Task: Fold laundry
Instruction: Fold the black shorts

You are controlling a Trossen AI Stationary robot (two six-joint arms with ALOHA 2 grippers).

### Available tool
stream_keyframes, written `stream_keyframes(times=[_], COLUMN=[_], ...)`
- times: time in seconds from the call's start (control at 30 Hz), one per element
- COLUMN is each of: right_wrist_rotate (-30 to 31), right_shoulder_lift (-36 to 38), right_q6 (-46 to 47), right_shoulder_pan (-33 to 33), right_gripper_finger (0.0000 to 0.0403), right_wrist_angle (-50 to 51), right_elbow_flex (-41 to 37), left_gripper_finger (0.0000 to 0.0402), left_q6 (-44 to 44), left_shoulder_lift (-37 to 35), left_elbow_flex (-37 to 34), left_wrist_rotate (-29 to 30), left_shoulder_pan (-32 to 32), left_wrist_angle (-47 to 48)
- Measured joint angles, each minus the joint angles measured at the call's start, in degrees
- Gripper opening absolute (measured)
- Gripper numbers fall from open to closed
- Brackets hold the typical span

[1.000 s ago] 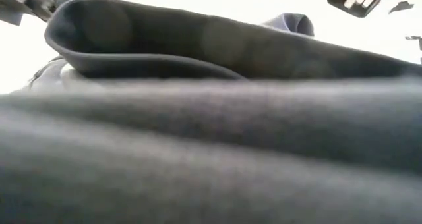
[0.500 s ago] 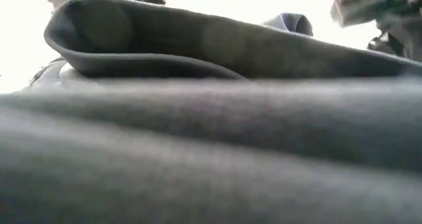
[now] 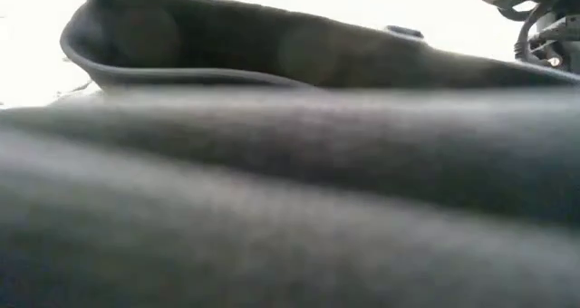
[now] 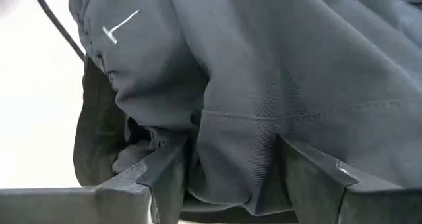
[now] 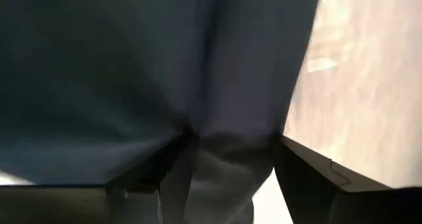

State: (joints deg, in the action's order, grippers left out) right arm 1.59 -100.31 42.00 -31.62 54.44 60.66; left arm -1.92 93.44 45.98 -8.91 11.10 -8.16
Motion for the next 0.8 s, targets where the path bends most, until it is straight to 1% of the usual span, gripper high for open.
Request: stream_keyframes(times=[0.07,0.1,0.17,0.23,0.27,0.33,0.37,0.4,0.43,0.53,0.6,0.7,0.8], right_wrist_rotate=[-0.5,-1.3,-2.7,-3.3,-3.3,-3.4,-3.4,-3.4,-3.2,-2.9,-2.0,0.3,5.4], right_shoulder_lift=[-1.4,-2.0,-2.7,-2.5,-1.9,-0.3,0.8,2.3,4.0,9.4,13.0,19.5,24.6], right_q6=[-1.9,-3.0,-4.8,-5.4,-5.5,-5.3,-4.8,-3.8,-3.2,-3.1,-3.1,-4.2,-7.8], right_shoulder_pan=[0.2,0.2,0.3,0.3,0.2,0.3,0.4,0.6,0.6,0.5,0.1,0.1,0.1], right_gripper_finger=[0.0231,0.0224,0.0193,0.0139,0.0107,0.0039,0.0024,0.0022,0.0025,0.0036,0.0033,0.0019,0.0019], right_wrist_angle=[-0.9,-1.5,-1.9,-2.1,-2.0,-1.8,-1.7,-1.5,-1.3,-0.8,-0.7,-0.9,-0.8], right_elbow_flex=[0.2,0.2,0.3,0.3,0.2,0.0,-0.1,-0.1,0.2,1.7,3.1,6.3,9.9], left_gripper_finger=[0.0212,0.0208,0.0188,0.0152,0.0128,0.0073,0.0041,0.0022,0.0013,0.0005,0.0002,0.0,0.0], left_q6=[-0.2,-0.3,-0.5,-0.7,-0.7,-0.7,-0.6,-0.6,-0.7,0.4,1.5,3.8,5.8], left_shoulder_lift=[0.5,0.5,0.3,-0.5,-1.1,-2.1,-2.6,-3.2,-3.9,-7.9,-11.6,-18.0,-24.5], left_elbow_flex=[0.0,0.0,0.0,0.0,0.0,0.1,0.2,0.4,0.8,2.8,4.1,7.0,10.5], left_wrist_rotate=[-0.4,-0.8,-1.3,-1.3,-1.3,-1.6,-2.2,-3.2,-4.2,-5.9,-5.8,-5.3,-2.6], left_shoulder_pan=[0.0,0.0,0.0,0.1,0.1,0.1,0.1,0.1,0.1,0.2,0.7,1.4,2.1], left_wrist_angle=[0.1,0.4,0.8,1.2,1.2,1.3,1.6,1.9,2.4,5.8,9.1,14.6,19.6])
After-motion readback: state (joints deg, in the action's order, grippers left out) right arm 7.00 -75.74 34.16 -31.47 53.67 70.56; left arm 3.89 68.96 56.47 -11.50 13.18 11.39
